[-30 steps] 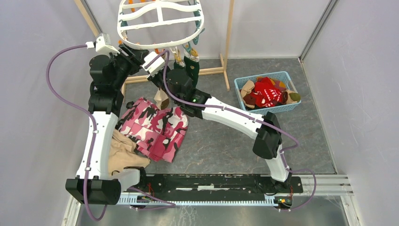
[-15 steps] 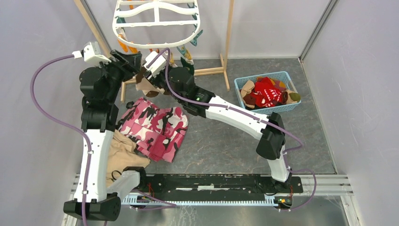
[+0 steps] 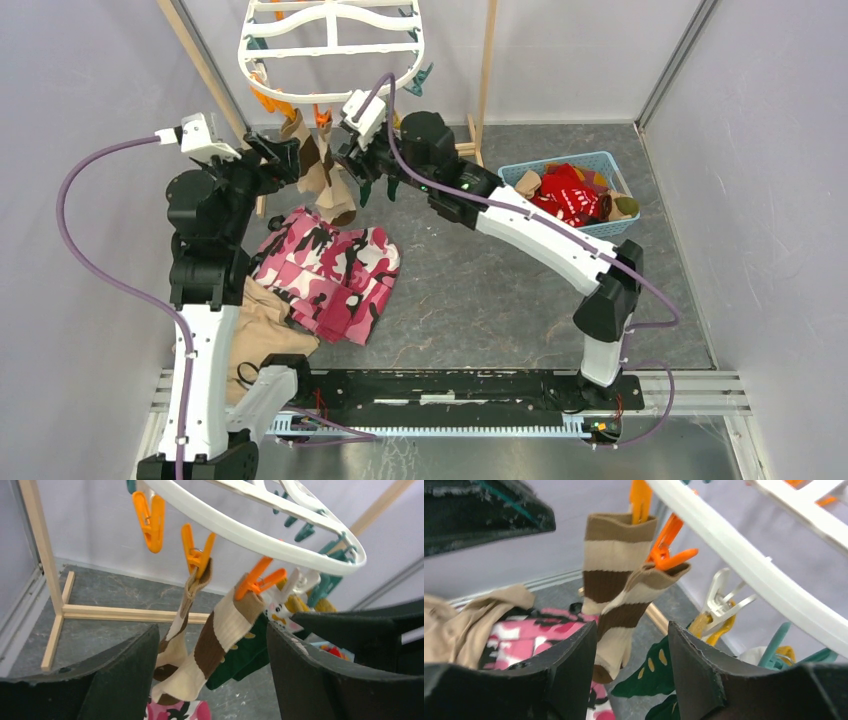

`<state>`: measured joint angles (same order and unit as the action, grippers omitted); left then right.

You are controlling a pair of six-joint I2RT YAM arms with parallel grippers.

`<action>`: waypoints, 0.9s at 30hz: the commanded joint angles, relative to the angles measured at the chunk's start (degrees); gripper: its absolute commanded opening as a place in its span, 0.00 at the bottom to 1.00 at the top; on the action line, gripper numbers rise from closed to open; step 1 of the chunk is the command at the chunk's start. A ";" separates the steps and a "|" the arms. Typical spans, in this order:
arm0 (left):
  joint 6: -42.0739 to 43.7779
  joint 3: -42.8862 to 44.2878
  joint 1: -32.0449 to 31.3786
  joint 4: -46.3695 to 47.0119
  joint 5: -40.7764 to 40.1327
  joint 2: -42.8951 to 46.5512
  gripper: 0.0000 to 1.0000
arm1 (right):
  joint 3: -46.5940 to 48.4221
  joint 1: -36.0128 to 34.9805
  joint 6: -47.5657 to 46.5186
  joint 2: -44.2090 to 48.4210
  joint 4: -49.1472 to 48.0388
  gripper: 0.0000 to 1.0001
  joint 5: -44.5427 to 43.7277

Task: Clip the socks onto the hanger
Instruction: Clamp the sock onto the hanger, then rotate the hanger at the clothesline.

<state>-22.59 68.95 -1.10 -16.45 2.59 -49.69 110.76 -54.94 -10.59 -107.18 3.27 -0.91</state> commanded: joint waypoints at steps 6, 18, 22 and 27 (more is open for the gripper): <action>10.22 -3.04 -0.04 0.15 18.21 6.59 0.89 | -11.86 13.06 -7.76 13.08 9.03 0.68 46.50; -4.96 -29.64 -0.04 18.93 36.38 23.64 0.95 | -38.65 34.00 -21.08 34.55 18.28 0.94 56.32; -11.94 -39.59 -0.04 27.58 36.80 26.89 0.95 | -44.01 41.95 -23.98 38.73 20.61 0.98 59.12; -14.76 -47.61 -0.04 29.38 31.19 30.08 0.94 | -52.75 48.89 -24.82 41.97 18.18 0.98 62.43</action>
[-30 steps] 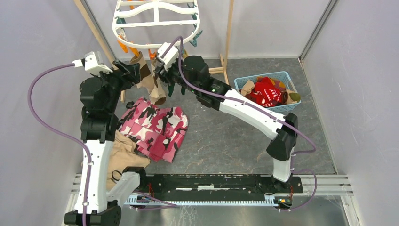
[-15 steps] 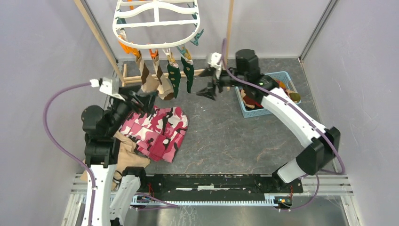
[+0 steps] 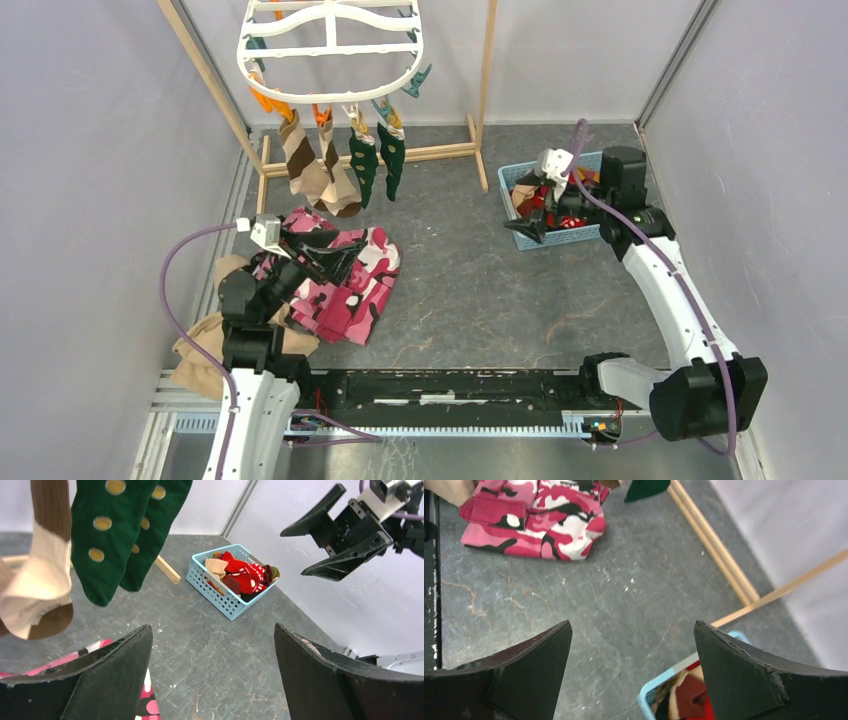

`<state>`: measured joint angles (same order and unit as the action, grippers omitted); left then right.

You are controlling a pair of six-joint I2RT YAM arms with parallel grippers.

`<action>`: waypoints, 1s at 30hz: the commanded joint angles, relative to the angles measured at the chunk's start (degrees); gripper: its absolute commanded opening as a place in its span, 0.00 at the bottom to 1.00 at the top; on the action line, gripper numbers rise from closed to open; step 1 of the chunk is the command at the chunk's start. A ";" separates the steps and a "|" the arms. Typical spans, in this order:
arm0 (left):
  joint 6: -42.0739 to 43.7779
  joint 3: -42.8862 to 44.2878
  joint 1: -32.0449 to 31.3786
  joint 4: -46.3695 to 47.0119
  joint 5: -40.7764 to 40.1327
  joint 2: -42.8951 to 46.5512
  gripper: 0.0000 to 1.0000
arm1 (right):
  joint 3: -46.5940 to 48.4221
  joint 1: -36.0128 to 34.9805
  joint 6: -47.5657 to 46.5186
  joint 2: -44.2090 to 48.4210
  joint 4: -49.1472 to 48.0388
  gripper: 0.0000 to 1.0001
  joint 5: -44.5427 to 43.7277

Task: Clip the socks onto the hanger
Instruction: Rotate the hanger at the clothesline.

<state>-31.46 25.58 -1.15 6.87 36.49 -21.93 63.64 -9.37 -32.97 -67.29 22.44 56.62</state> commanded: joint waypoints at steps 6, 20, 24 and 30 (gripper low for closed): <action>-5.03 -16.46 0.09 12.01 -18.34 10.46 0.93 | -11.05 4.90 -1.38 0.79 -5.54 0.98 6.90; -9.87 -23.71 0.02 34.97 -24.45 -7.92 0.92 | -10.35 -5.80 13.76 -6.28 -30.02 0.98 -3.33; -11.69 -23.47 0.01 32.45 -23.49 -8.94 0.93 | -6.73 -12.78 23.94 -12.33 -44.71 0.98 -9.61; -15.99 -22.69 0.07 19.53 -29.29 -5.78 0.92 | 8.68 -20.41 34.59 -27.56 -44.88 0.98 -15.31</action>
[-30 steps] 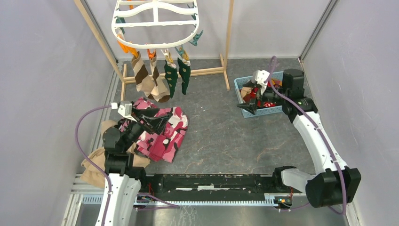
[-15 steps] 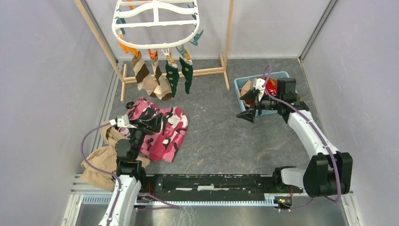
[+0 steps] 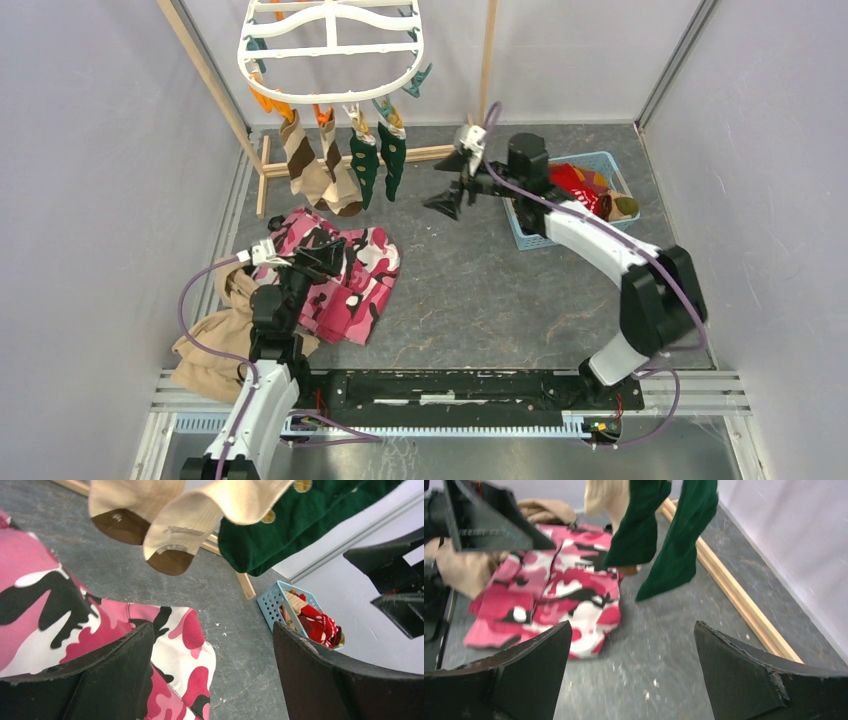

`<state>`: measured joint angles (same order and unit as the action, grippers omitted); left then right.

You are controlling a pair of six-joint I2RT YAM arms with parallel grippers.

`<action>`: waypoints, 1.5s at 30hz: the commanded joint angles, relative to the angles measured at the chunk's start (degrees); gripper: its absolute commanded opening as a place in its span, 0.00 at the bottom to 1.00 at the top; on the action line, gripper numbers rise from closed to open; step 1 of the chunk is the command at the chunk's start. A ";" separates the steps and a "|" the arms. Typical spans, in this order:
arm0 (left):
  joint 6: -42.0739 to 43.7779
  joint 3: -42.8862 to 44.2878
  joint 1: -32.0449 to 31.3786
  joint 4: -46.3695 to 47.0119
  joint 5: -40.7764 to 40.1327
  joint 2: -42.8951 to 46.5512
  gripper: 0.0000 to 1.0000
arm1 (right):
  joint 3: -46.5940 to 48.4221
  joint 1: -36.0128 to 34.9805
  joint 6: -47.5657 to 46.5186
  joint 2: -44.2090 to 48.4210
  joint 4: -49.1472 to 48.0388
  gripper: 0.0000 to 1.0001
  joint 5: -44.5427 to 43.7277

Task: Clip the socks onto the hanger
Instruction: Rotate the hanger at the clothesline.

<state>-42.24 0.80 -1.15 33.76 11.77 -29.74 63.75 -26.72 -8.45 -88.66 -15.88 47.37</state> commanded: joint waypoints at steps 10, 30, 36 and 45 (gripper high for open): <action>-9.81 3.83 0.02 -18.73 -5.33 6.85 0.89 | 20.11 -6.08 22.24 -16.71 -7.79 0.89 -10.92; -5.51 10.44 0.02 -27.64 2.80 13.57 0.86 | 25.04 7.86 26.29 -17.95 -6.66 0.05 -14.21; -5.03 11.86 0.01 -27.45 6.99 13.82 0.86 | 30.70 11.92 24.33 -19.75 -5.18 0.04 -16.07; -2.94 13.79 0.04 -27.10 11.34 14.62 0.85 | 38.50 13.30 22.35 -23.90 -2.19 0.04 -21.52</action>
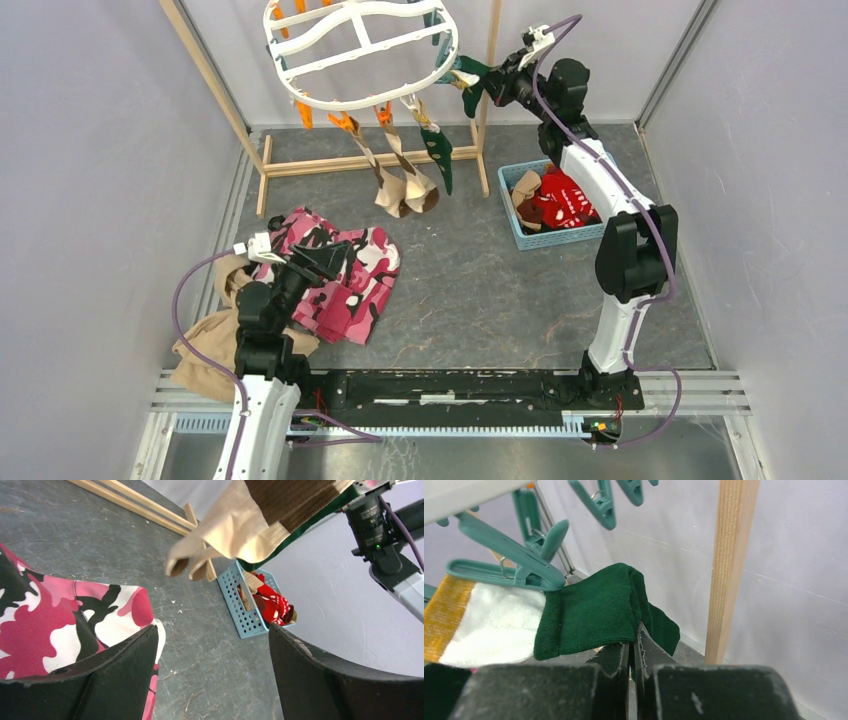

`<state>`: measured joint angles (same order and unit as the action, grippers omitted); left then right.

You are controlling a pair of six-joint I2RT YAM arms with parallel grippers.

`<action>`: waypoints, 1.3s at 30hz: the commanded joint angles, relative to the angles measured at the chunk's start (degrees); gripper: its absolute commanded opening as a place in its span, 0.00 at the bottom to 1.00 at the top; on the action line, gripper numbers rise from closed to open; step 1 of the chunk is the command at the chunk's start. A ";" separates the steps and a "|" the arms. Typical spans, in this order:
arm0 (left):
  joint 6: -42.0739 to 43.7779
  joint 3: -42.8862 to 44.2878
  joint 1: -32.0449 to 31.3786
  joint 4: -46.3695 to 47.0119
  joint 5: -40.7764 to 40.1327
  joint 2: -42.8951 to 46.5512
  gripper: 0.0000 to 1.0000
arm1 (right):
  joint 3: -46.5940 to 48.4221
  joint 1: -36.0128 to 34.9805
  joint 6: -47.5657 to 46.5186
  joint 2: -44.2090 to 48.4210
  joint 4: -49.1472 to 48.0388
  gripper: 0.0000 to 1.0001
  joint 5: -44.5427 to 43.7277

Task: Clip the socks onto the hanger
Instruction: Rotate the hanger at the clothesline.

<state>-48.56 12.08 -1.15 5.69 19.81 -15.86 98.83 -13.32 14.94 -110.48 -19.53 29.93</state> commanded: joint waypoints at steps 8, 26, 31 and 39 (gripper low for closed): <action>7.55 3.21 0.08 13.38 2.10 -0.66 0.85 | 3.11 -0.08 -1.49 -2.81 1.40 0.08 -4.25; 11.66 16.71 0.01 41.25 8.88 -30.99 0.73 | 1.15 -0.16 -1.59 -3.07 0.92 0.10 0.62; 11.74 15.68 -0.27 44.47 11.53 -33.76 0.73 | 1.28 -0.24 -1.40 -2.97 0.93 0.12 1.24; 22.92 18.91 -12.01 39.46 3.70 -39.01 0.70 | 1.27 -0.52 -1.43 -2.66 1.03 0.16 2.46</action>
<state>-36.75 27.59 -6.59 47.03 28.38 -52.97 99.94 -13.50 13.65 -113.51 -17.02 30.87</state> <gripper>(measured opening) 0.707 0.155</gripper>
